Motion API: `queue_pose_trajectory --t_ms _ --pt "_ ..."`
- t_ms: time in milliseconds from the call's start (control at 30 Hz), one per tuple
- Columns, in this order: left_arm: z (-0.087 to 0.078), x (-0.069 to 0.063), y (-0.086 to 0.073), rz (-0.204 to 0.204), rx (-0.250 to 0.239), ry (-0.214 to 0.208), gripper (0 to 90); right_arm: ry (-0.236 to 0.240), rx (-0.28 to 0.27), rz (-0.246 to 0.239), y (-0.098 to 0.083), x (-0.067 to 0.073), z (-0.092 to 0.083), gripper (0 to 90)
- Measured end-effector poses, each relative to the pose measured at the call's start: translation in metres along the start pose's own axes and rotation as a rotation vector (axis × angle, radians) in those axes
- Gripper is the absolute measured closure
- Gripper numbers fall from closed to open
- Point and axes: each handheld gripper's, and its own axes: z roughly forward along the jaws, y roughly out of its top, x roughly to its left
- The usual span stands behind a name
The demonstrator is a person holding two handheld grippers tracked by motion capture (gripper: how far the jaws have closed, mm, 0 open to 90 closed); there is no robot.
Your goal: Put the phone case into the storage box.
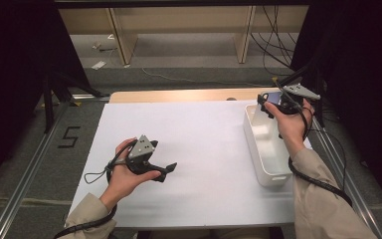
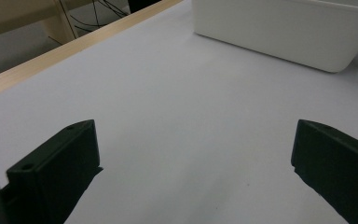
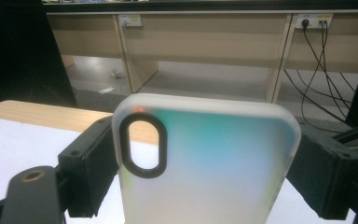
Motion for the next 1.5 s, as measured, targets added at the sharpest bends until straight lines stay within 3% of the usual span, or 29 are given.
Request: queue_pose_trajectory --t_ms 1500 --pt "0.0 0.0 0.0 -0.002 -0.002 -0.001 0.5 -0.003 -0.002 -0.006 0.001 0.003 0.011 17.8"
